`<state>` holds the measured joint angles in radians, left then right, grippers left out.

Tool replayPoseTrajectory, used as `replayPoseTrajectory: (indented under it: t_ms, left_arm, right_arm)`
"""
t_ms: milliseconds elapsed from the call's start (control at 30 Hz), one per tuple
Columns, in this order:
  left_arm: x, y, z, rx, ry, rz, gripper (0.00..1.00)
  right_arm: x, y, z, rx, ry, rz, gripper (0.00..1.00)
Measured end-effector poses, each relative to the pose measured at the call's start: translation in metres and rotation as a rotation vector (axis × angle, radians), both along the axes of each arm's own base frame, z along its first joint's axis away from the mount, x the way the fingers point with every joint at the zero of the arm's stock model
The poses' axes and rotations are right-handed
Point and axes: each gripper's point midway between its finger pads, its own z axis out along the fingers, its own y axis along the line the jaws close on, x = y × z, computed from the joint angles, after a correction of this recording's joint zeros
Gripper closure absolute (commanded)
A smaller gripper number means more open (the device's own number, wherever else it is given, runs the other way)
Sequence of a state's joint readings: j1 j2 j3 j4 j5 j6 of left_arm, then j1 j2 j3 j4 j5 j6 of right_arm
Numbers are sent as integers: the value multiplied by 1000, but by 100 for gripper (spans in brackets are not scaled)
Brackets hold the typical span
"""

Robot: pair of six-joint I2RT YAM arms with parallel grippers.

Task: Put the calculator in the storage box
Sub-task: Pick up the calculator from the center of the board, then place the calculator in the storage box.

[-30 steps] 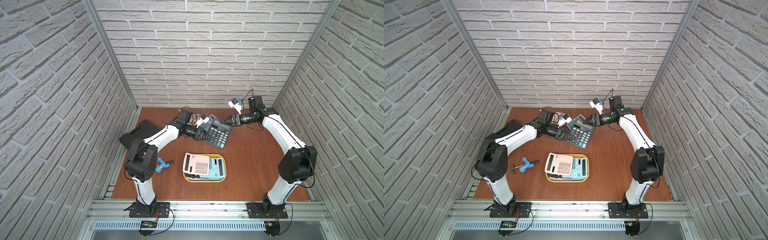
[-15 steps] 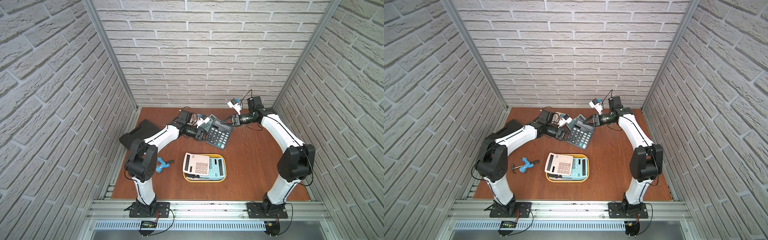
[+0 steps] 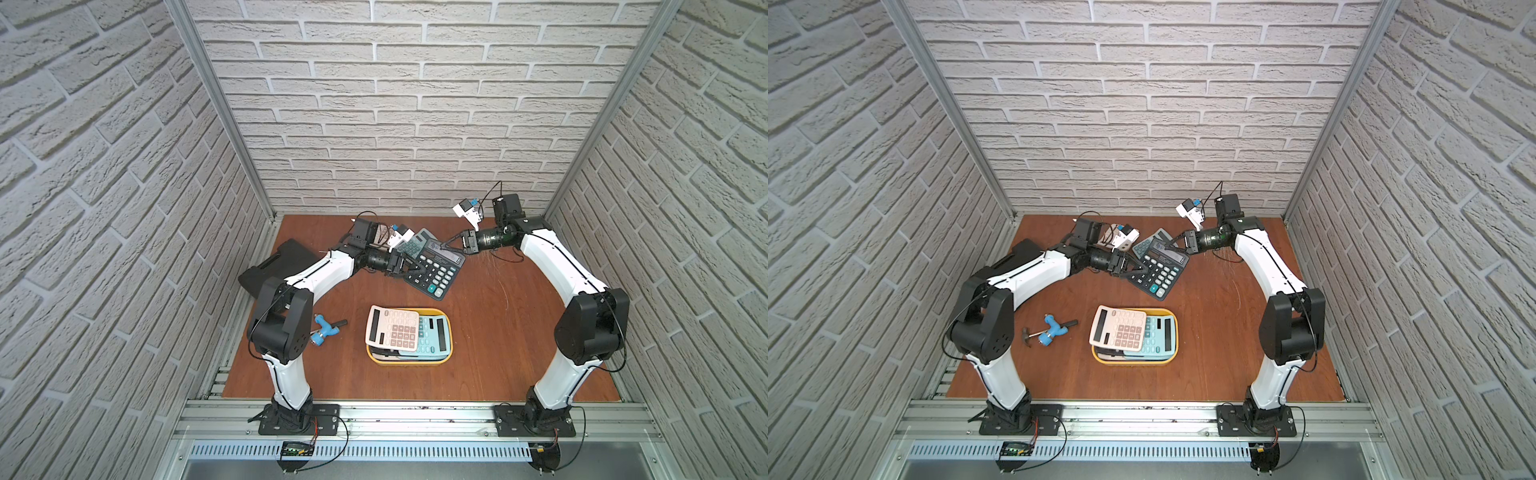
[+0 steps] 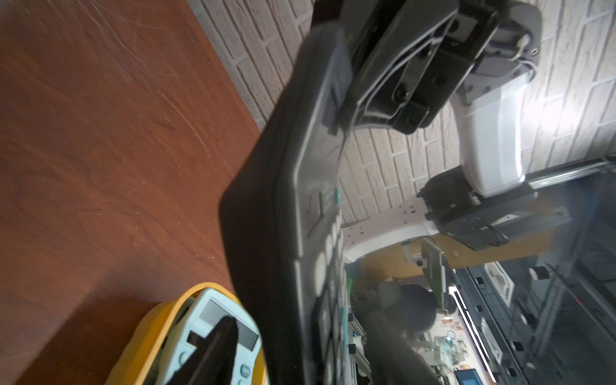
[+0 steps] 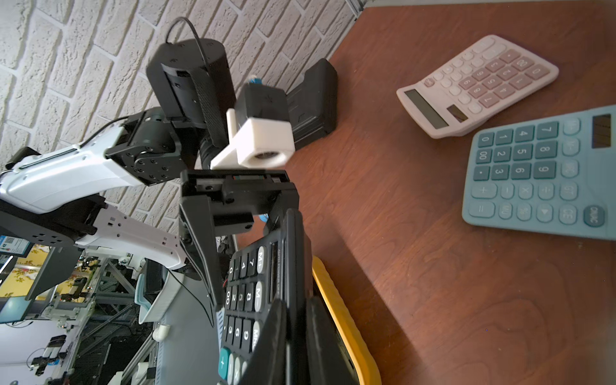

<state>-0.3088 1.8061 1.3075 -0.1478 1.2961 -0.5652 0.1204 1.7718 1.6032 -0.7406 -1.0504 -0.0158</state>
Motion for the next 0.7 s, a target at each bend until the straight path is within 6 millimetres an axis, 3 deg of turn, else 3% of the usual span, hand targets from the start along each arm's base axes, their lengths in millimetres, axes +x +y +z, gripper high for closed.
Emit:
replayPoseTrajectory:
  t_ms: [100,367,533,700]
  left_arm:
    - [14,16,-4,30,2,85,2]
    - [51,75,-17,194,-14,389,2]
    - [52,92,-27,293,-29,502,2]
    - [45,106,-52,370,-3,583,2]
  right_arm:
    - [-4,-5,-12,-33,42,-53,97]
    - [-33,-22,-35,-87,112,-249,97]
    - [-57,-24,-55,-123,147,-364,97]
    - [-84,-17,-68,-167,151,-464,97]
